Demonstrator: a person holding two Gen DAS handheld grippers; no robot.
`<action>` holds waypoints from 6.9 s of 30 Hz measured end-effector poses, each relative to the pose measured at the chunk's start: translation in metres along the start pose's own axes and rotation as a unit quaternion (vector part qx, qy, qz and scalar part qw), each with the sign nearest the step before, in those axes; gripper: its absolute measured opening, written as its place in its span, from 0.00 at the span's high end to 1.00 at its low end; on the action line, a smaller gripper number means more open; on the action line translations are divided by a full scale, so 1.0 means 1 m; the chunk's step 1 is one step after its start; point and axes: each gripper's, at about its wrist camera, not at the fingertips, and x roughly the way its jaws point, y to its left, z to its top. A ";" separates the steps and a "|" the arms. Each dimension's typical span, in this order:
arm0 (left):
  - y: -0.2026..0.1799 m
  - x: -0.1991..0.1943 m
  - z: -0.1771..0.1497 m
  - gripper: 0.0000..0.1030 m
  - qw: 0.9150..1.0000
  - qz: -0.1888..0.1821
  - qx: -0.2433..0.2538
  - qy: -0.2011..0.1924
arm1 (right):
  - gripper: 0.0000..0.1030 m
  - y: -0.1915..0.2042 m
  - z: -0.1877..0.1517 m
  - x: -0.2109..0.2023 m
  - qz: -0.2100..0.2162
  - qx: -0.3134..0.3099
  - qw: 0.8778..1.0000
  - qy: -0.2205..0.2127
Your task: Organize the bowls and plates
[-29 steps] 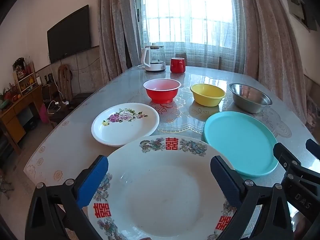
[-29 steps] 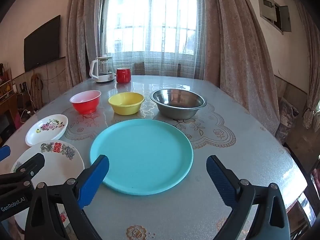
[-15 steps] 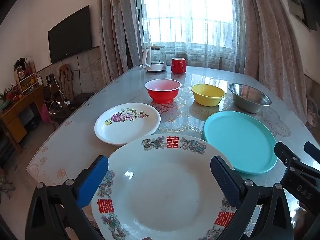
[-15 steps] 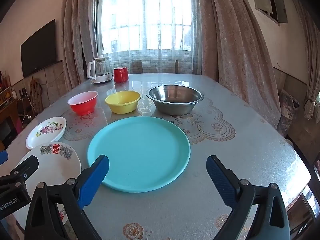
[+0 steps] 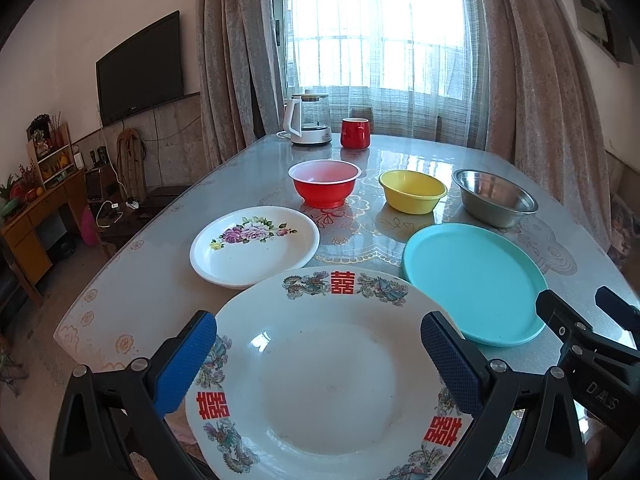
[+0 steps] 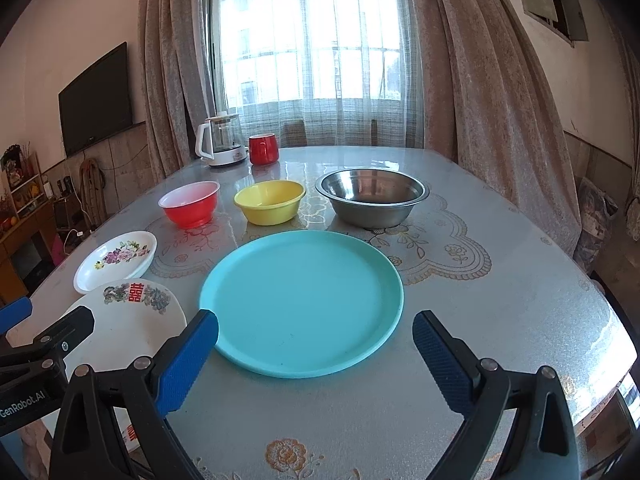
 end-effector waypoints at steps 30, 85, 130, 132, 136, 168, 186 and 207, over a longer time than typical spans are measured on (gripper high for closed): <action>-0.028 0.027 0.018 0.00 0.998 -0.041 0.036 0.016 | 0.03 -0.042 0.007 0.025 -0.012 0.045 0.998 0.031; -0.024 0.113 0.095 0.34 0.968 -0.171 0.045 0.176 | 0.54 -0.096 0.003 0.092 0.056 0.122 0.981 0.140; -0.045 0.208 0.097 0.82 0.942 -0.132 0.198 0.236 | 0.74 -0.063 0.062 0.181 0.264 -0.130 0.917 0.268; -0.047 0.209 0.098 0.82 0.940 -0.128 0.202 0.242 | 0.74 -0.065 0.066 0.187 0.283 -0.123 0.905 0.292; -0.057 0.212 0.100 0.85 0.937 -0.117 0.221 0.244 | 0.74 -0.062 0.072 0.196 0.277 -0.101 0.896 0.332; 0.038 0.136 0.113 0.74 0.981 -0.143 0.040 0.126 | 0.65 -0.055 0.050 0.128 0.114 -0.011 0.969 0.220; 0.193 0.125 0.055 0.74 0.980 -0.059 -0.126 0.141 | 0.65 0.011 0.049 0.159 0.119 0.009 0.953 0.278; 0.177 0.166 0.059 0.73 0.978 -0.089 -0.093 0.162 | 0.65 0.113 0.085 0.183 0.269 0.005 0.920 0.284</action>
